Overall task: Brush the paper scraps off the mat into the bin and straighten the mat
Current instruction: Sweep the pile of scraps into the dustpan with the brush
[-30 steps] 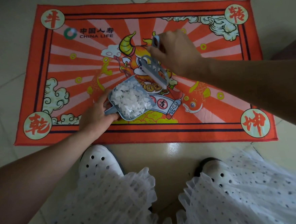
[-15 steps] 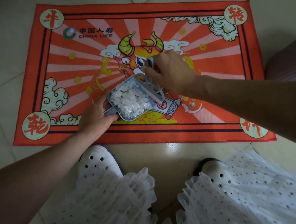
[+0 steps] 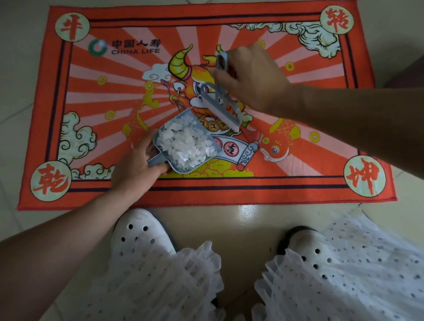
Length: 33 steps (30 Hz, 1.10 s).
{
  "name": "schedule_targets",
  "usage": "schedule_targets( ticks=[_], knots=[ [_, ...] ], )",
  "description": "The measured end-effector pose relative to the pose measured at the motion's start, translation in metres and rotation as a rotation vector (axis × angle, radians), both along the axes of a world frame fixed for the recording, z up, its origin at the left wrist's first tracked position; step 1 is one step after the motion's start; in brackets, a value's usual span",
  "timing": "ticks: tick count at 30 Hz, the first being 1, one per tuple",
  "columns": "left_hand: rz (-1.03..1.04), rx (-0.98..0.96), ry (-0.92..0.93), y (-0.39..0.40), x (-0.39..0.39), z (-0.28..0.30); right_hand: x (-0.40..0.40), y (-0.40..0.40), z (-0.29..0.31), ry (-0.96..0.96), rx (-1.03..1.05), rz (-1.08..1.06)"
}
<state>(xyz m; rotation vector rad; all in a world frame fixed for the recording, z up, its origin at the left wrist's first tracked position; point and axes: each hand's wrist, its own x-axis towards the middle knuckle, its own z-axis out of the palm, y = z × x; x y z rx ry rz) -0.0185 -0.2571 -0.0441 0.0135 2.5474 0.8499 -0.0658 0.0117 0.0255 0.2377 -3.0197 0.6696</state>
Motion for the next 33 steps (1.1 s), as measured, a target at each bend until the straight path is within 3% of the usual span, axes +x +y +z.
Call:
schedule_targets(
  ticks=[13, 19, 33],
  knots=[
    [0.03, 0.059, 0.006, 0.003, 0.006, -0.006, 0.022, -0.023, -0.014, -0.076, -0.012, 0.032],
    [0.03, 0.045, -0.003, 0.005, 0.008, -0.005, 0.03, -0.035, -0.012, -0.035, -0.027, 0.118],
    [0.022, -0.028, 0.003, 0.006, 0.013, -0.009, 0.048, -0.042, -0.018, -0.05, -0.136, 0.098]
  ],
)
